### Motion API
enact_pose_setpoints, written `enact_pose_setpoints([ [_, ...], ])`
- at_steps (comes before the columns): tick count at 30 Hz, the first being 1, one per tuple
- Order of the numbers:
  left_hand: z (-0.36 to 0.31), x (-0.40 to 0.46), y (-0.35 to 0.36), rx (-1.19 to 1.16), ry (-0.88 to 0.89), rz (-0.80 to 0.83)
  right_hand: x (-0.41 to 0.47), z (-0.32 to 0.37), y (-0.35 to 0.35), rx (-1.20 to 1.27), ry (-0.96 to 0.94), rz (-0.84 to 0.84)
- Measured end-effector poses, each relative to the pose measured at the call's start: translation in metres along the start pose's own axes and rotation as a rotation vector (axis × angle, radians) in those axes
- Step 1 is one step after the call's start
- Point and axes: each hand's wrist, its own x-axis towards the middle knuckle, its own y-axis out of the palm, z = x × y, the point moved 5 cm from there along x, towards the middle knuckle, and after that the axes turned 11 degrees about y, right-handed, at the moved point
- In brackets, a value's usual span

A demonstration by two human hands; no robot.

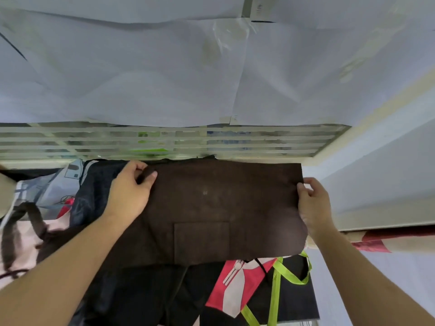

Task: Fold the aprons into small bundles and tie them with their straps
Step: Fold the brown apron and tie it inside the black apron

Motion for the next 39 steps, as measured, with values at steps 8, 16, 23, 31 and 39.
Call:
enact_pose_setpoints([
  [8,0.021,-0.031,0.008,0.295,0.038,-0.015,-0.04,-0.033,0.021,-0.533,0.009,-0.058],
  [16,0.071,-0.144,0.034,0.152,-0.447,0.238,-0.139,-0.124,0.062,0.102,0.976,0.299],
  [23,0.091,-0.165,0.04,0.169,-0.433,0.384,-0.132,-0.109,0.088,0.437,0.921,0.24],
  [31,0.12,-0.172,0.007,-0.1,-0.465,0.226,-0.131,-0.112,0.044,0.258,0.7,-0.009],
  [39,0.189,-0.217,-0.042,-0.086,-0.722,0.165,-0.195,-0.084,0.126,-0.109,0.551,0.33],
])
